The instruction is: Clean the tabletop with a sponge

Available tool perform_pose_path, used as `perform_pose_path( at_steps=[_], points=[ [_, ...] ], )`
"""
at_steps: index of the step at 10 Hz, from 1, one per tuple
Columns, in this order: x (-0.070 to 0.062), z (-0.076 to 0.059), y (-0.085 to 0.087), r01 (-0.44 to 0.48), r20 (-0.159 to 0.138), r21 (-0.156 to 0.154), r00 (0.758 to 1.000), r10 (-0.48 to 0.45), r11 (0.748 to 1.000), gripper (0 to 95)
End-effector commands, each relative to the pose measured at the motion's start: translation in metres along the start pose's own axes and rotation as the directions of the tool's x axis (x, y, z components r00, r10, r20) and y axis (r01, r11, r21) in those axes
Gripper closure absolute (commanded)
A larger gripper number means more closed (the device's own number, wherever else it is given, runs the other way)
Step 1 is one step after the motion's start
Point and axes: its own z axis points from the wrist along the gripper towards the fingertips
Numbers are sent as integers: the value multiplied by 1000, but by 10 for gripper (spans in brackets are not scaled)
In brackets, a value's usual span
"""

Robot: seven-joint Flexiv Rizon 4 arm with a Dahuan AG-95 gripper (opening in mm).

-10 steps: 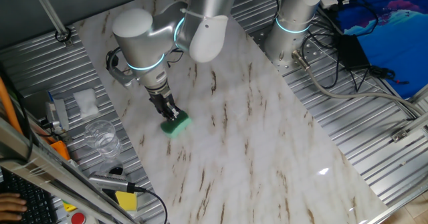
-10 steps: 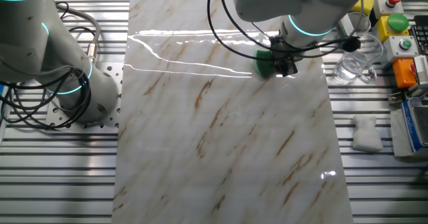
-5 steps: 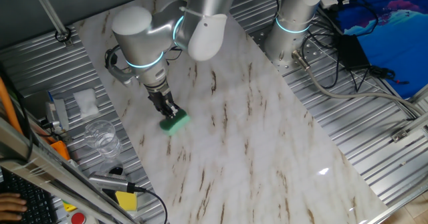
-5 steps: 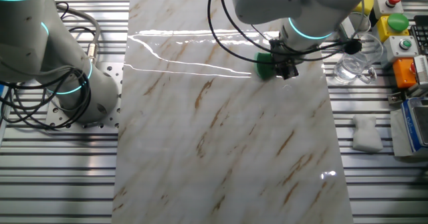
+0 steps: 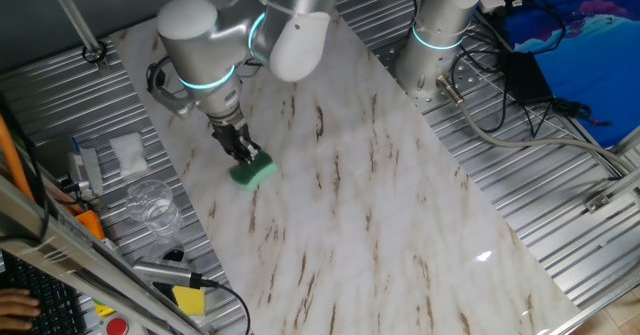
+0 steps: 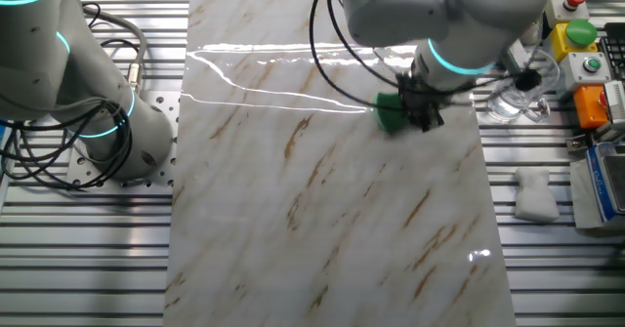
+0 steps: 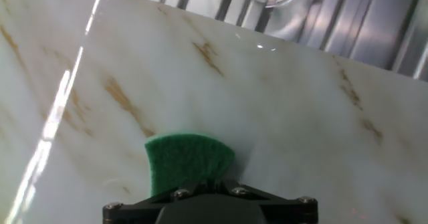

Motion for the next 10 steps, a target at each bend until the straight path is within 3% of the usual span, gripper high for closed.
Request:
perform_pose_path(
  at_steps=[1, 3, 5, 8, 10],
  points=[
    [12, -4, -24, 76, -14, 30, 997, -75, 997, 950],
    [23, -11, -49, 133, -27, 41, 991, -132, 990, 950],
    [26, -13, -54, 130, -35, 45, 991, -129, 990, 950],
    [25, -2, -43, 81, -14, 9, 997, -81, 997, 950],
    [23, 6, -25, 48, -11, 14, 999, -48, 999, 950]
  ],
)
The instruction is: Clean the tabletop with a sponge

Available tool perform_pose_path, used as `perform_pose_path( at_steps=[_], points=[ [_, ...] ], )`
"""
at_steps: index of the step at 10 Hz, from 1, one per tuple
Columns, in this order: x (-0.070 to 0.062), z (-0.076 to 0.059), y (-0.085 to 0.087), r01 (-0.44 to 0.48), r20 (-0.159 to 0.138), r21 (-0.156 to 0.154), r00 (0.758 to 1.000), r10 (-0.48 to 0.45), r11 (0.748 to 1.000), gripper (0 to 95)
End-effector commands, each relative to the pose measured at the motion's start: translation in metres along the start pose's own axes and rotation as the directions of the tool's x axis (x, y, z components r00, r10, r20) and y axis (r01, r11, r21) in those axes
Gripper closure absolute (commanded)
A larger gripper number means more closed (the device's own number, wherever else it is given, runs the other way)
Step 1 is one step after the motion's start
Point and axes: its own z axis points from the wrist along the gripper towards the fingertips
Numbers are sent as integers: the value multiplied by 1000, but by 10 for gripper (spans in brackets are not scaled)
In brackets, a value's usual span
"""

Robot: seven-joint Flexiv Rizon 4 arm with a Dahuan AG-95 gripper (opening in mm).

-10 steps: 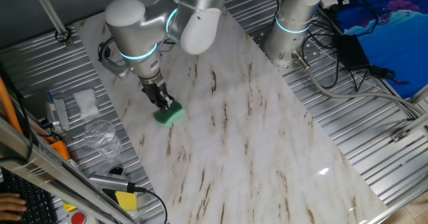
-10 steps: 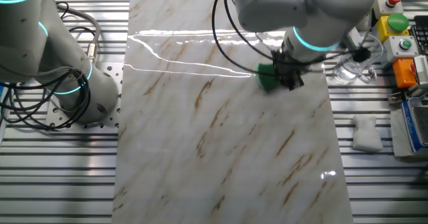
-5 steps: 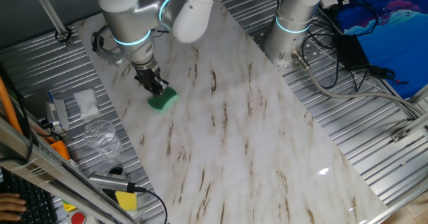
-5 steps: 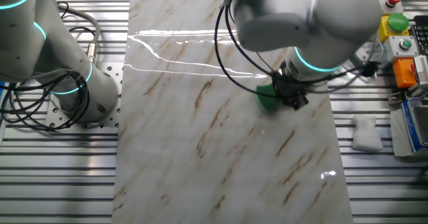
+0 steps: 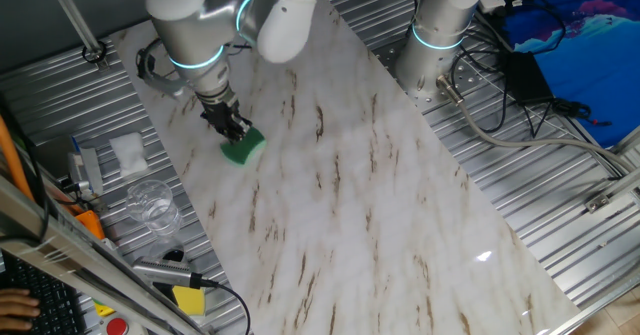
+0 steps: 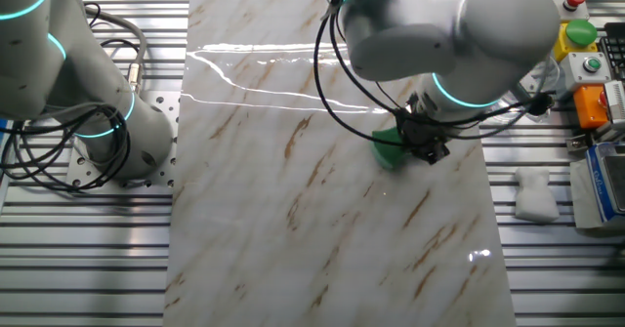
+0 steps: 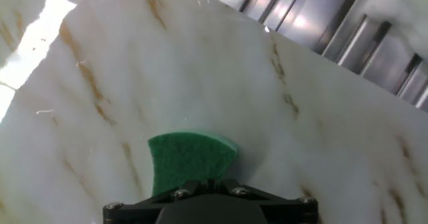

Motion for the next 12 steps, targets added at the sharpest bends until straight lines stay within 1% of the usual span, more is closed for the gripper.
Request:
perform_pose_path(
  at_steps=[1, 3, 4, 5, 7, 9, 10, 12],
  points=[
    [-9, 7, 29, -59, 9, 4, 998, 59, 998, 950],
    [-18, 7, 44, -83, 7, 5, 997, 83, 997, 950],
    [-27, 8, 56, -109, 3, 11, 994, 109, 994, 950],
    [-31, 9, 61, -120, 2, 13, 993, 120, 993, 950],
    [-31, 9, 61, -107, -12, 33, 994, 107, 994, 950],
    [-31, 9, 61, -74, -25, 68, 997, 75, 995, 950],
    [-31, 9, 61, -56, -26, 71, 998, 58, 996, 950],
    [-31, 9, 61, -22, -23, 63, 999, 23, 998, 950]
  ],
)
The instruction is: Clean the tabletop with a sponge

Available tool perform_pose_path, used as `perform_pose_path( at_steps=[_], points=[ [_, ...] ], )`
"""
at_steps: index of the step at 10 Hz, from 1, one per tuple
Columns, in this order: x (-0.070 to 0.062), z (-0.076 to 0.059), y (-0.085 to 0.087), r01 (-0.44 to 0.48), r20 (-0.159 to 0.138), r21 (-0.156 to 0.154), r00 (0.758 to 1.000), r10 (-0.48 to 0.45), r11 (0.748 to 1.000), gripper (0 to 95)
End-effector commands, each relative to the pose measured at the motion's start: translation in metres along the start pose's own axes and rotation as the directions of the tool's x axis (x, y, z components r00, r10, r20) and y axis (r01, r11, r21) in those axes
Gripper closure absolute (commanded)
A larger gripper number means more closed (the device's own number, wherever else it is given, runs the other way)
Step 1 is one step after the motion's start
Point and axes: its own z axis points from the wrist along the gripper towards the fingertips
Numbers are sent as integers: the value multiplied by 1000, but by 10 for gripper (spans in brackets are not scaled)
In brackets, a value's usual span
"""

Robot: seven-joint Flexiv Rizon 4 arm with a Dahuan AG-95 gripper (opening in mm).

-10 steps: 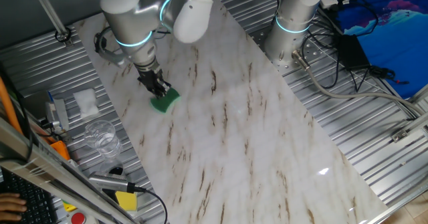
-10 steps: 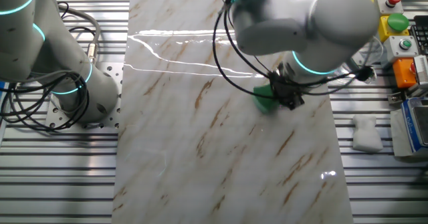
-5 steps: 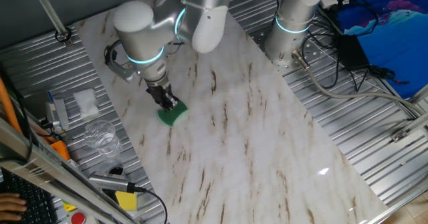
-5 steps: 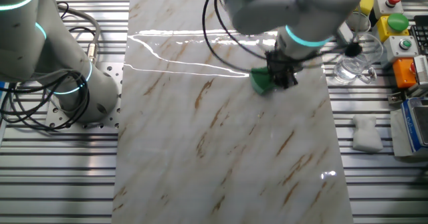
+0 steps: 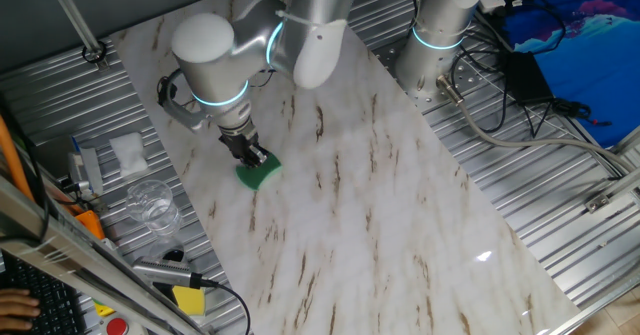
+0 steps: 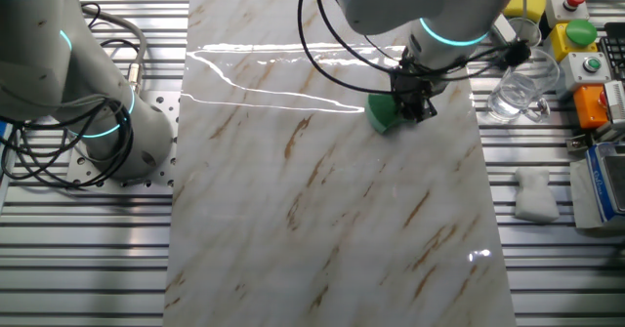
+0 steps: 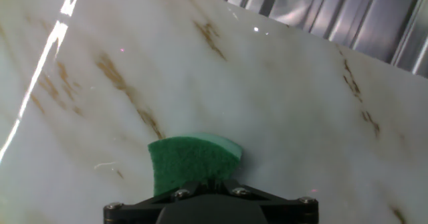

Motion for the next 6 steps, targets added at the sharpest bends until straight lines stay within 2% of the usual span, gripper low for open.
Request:
perform_pose_path(
  at_steps=[1, 6],
  points=[
    [0, 0, 1, 36, 4, -15, 999, -35, 999, 950],
    [0, 0, 1, 66, 1, -27, 998, -66, 997, 950]
  ],
)
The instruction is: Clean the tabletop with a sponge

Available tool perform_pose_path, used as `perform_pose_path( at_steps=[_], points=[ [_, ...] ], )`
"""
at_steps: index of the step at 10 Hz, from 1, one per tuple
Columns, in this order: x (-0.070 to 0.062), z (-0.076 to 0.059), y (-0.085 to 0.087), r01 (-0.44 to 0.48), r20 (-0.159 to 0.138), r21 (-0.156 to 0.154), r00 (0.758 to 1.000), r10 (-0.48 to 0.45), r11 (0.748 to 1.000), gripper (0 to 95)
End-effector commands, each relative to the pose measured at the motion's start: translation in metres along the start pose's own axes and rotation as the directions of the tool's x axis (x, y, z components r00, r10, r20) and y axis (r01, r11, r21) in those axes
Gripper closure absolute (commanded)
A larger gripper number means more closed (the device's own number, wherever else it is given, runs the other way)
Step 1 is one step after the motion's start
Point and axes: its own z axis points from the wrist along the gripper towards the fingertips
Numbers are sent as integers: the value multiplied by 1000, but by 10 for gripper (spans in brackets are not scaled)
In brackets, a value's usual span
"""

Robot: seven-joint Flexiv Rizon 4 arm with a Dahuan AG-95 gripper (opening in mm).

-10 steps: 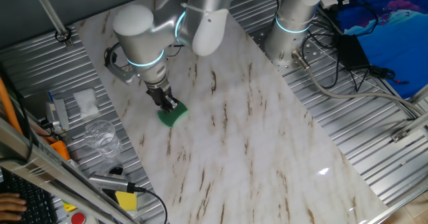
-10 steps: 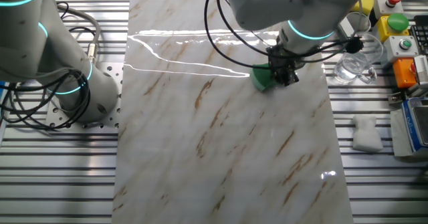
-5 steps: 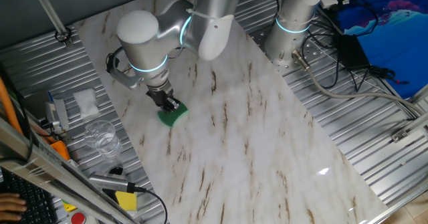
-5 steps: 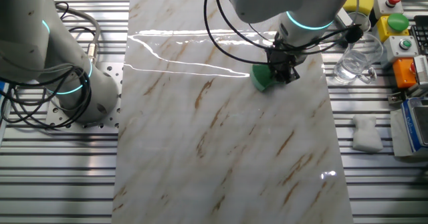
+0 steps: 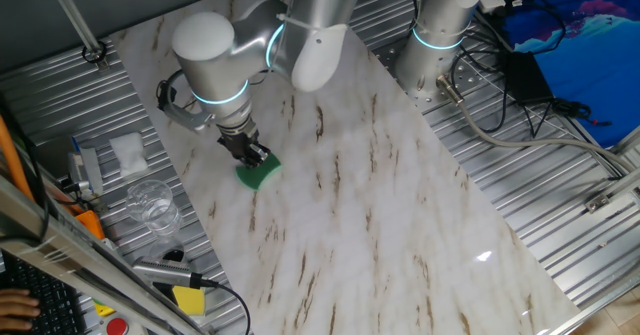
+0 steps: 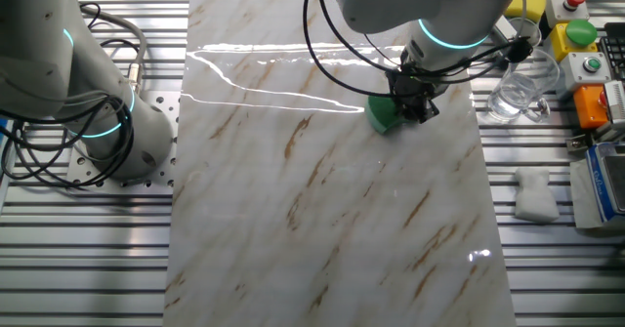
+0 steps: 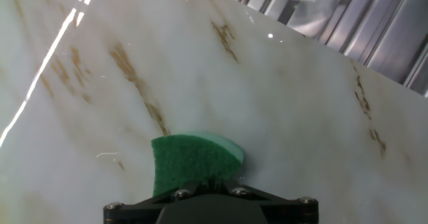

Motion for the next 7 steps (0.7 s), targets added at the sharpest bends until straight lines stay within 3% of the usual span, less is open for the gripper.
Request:
perform_pose_path(
  at_steps=[1, 5, 7],
  points=[
    [0, 0, 1, 0, -2, -4, 1000, 0, 1000, 950],
    [0, 0, 1, -1, -3, 4, 1000, 1, 1000, 950],
    [0, 0, 1, -1, -1, 3, 1000, 1, 1000, 570]
  ],
)
